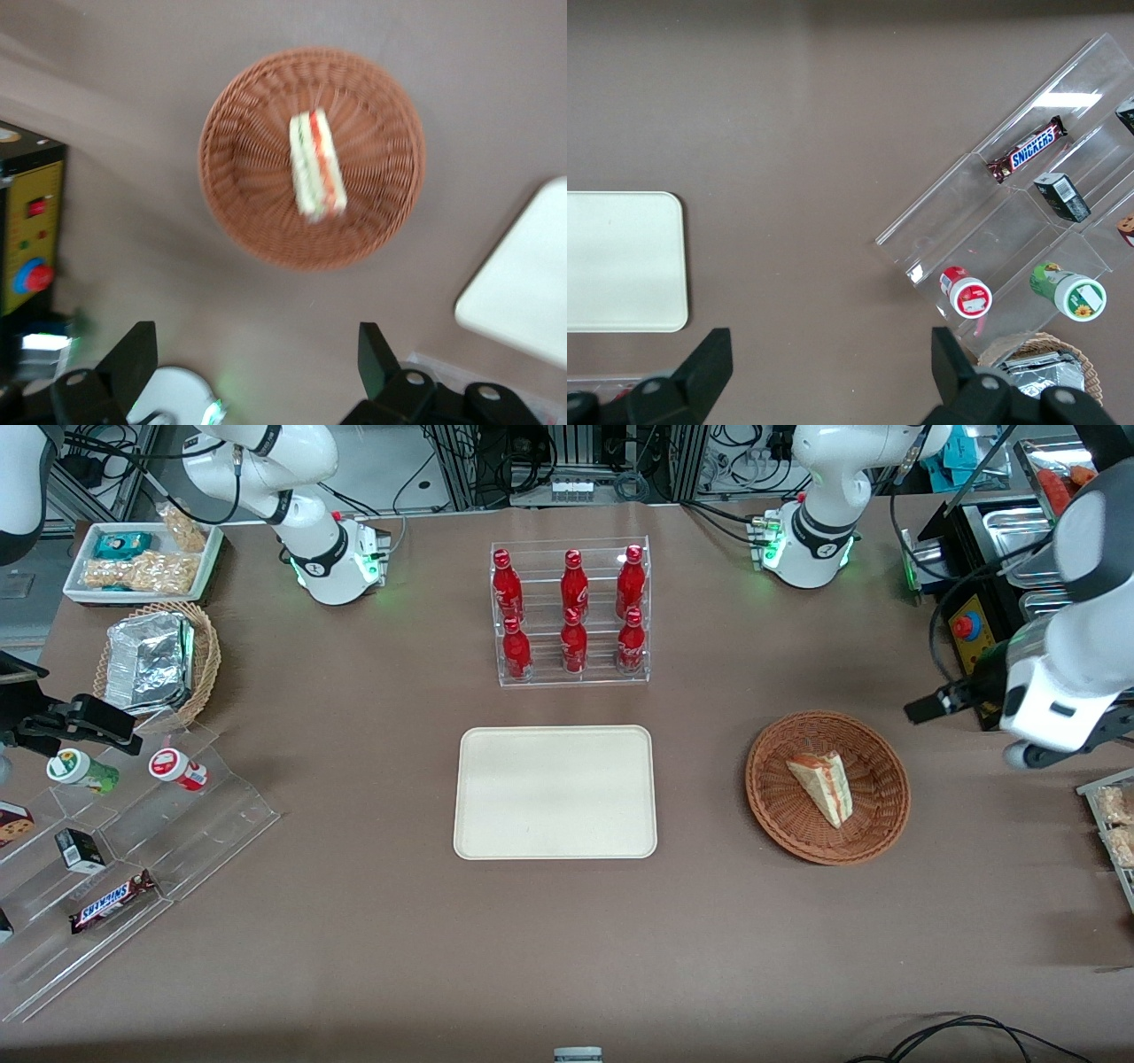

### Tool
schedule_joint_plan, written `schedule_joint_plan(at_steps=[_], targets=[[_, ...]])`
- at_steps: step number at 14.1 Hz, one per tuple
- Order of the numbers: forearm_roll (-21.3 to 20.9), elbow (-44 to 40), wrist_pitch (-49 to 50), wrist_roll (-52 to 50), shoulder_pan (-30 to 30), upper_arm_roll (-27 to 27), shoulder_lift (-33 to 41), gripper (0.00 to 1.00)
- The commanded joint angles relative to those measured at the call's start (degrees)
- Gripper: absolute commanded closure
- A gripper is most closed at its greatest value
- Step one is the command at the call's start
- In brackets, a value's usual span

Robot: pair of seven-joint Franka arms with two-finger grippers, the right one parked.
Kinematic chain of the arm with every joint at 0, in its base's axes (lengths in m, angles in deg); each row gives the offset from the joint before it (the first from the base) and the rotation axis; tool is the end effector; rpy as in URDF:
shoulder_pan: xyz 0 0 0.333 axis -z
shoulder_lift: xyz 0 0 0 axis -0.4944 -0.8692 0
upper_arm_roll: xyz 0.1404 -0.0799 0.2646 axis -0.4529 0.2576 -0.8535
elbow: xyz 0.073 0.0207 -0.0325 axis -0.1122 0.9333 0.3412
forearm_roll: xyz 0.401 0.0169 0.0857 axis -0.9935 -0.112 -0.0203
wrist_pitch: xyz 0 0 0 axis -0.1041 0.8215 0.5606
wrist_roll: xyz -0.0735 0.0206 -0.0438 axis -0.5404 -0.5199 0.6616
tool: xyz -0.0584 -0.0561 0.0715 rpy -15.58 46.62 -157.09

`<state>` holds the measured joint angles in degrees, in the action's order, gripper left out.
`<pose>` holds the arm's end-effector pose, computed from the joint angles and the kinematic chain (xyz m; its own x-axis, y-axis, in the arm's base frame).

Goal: Place sandwich from basket to tray
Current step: 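Lower the open left gripper over the wrapped sandwich in the basket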

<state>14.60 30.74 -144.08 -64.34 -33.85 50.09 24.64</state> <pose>0.5906 -0.0481 0.5089 0.8849 0.4254 -0.1895 0.4180 -0.9049 -0.0796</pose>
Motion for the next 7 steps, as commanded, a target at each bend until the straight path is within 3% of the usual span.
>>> schedule_joint_plan(at_steps=[1,7], targets=[[-1.2,10.1,-12.2,-10.1,2.9,0.1,1.5,0.0],[-1.2,31.3,-44.1,-13.0,3.5,0.1,0.8,0.0]])
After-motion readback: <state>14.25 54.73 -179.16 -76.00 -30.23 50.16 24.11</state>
